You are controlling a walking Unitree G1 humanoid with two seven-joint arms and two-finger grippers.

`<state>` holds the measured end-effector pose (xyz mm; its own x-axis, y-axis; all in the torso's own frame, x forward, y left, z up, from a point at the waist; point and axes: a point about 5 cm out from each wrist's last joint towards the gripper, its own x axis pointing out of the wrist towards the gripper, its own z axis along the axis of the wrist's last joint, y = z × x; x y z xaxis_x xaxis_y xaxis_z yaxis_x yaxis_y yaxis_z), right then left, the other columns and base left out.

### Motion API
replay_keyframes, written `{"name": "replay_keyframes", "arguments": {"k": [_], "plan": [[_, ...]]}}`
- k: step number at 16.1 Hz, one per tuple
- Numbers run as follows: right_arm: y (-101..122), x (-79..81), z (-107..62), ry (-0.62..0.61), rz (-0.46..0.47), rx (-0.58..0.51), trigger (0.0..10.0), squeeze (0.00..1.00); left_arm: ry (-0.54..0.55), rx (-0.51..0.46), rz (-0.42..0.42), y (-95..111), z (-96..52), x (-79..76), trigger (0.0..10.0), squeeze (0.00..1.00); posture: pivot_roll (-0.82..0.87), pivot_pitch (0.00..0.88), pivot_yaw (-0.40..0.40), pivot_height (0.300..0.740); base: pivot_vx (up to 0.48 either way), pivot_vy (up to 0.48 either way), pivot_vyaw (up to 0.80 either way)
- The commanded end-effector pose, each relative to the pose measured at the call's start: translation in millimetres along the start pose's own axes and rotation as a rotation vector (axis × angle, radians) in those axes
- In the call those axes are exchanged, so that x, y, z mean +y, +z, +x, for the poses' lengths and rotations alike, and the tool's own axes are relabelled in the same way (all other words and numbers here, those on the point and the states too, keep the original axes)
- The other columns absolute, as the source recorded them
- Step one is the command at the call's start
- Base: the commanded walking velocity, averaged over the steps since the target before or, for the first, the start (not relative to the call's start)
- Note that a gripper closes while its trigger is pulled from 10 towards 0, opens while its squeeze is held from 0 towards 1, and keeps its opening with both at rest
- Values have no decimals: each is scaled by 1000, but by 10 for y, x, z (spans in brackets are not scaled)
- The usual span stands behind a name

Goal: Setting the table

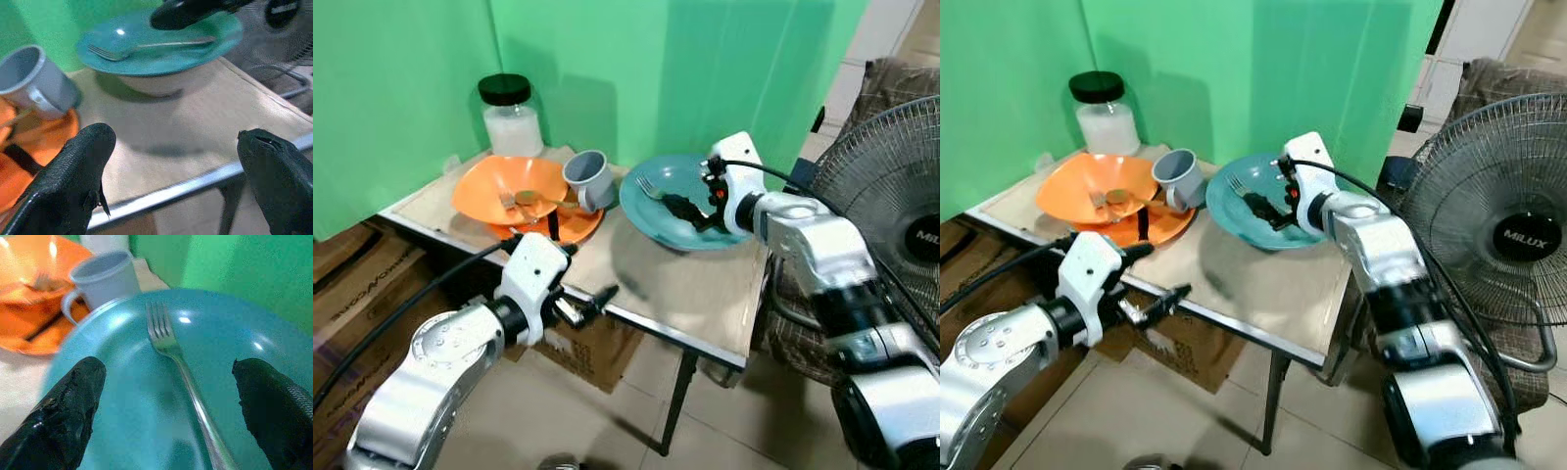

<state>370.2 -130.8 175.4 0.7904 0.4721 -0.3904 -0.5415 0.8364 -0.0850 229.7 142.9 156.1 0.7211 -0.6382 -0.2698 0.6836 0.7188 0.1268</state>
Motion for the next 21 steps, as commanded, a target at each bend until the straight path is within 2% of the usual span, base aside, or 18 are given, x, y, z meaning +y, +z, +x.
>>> {"name": "replay_keyframes", "arguments": {"k": [1,3,6,10,12,14,15,19,20,21], "plan": [[61,-40,81,-12,-38,2,10000,0,-79,23,-7,-14,-27,-84,10000,0,134,0,-7,740,0,0,0],[110,-35,168,-2,-88,7,10000,0,-122,41,-11,-40,-41,-140,10000,0,136,0,-7,740,0,0,0],[152,-8,273,17,-70,3,10000,0,-127,40,-13,-33,-37,-141,10000,0,140,0,-11,740,0,0,0],[38,57,357,85,-93,76,10000,0,-130,39,-17,-27,-42,-157,10000,0,145,0,-22,740,0,0,0],[-10,47,366,76,-103,103,9922,0,-129,39,-19,-29,-45,-162,10000,0,145,0,-23,740,0,0,0],[-55,16,377,24,-75,118,5373,0,-125,38,-19,-28,-47,-162,10000,0,145,0,-25,740,0,0,0],[-58,15,381,16,-68,118,4706,0,-124,38,-19,-28,-47,-160,10000,0,145,0,-25,740,0,0,0],[-82,45,409,-1,-46,132,4431,0,-121,42,-17,-33,-56,-158,10000,0,154,0,-31,740,0,0,0],[-98,51,413,-2,-56,144,3765,0,-121,43,-17,-37,-62,-163,10000,0,159,0,-34,740,0,0,0],[-107,56,416,-2,-61,153,2000,0,-119,44,-16,-40,-70,-165,10000,0,160,0,-35,740,0,0,0]]}}
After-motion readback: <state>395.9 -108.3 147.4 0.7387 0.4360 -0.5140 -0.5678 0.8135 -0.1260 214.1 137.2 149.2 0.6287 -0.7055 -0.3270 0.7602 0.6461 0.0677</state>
